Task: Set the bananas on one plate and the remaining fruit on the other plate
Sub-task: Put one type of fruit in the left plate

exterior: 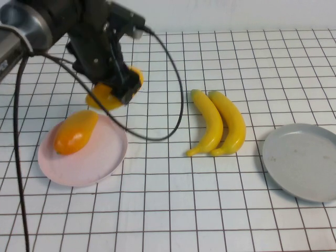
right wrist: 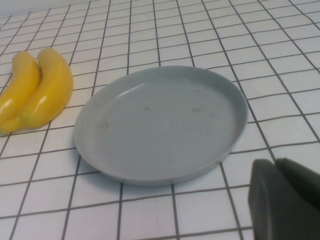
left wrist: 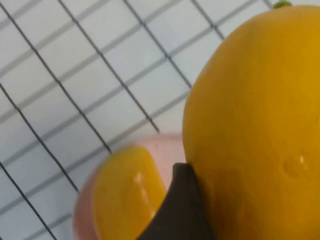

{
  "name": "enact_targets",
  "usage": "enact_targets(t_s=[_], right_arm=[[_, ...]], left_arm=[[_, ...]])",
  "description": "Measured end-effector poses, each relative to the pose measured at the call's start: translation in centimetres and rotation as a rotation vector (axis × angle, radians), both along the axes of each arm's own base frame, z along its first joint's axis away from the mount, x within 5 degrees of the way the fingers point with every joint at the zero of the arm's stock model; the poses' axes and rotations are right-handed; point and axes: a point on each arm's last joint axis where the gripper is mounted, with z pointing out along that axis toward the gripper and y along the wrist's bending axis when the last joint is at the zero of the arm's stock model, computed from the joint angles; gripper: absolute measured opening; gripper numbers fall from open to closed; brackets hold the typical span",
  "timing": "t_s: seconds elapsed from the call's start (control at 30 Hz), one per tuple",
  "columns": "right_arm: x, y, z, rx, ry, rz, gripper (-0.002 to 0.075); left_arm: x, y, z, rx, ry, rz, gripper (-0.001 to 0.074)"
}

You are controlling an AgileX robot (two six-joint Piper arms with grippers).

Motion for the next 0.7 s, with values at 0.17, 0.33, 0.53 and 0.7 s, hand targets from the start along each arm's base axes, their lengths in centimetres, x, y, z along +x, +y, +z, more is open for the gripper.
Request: enact_targets(t_s=[0.17, 0.33, 0.53, 0.7], right_arm=[[0.0, 0.0, 0.0, 0.0, 0.0, 0.0, -0.0017], [0.0, 0.0, 0.0, 0.0, 0.0, 0.0, -0.0016], [0.0, 0.0, 0.0, 0.0, 0.0, 0.0, -0.0016], [0.0, 0.0, 0.0, 0.0, 0.0, 0.0, -0.0016]], left_arm=[[-3.0, 2.9, -6.0, 0.029, 0.219, 0.075, 0.0529], [-4.0, 5.3, -9.4, -0.095, 0.316, 0.133, 0.0529], [-4.0, 6.8, -9.5, -0.175, 0.326, 0.153, 0.0638], [-4.1, 7.2, -8.0, -0.196, 0.277, 0.142, 0.0668]])
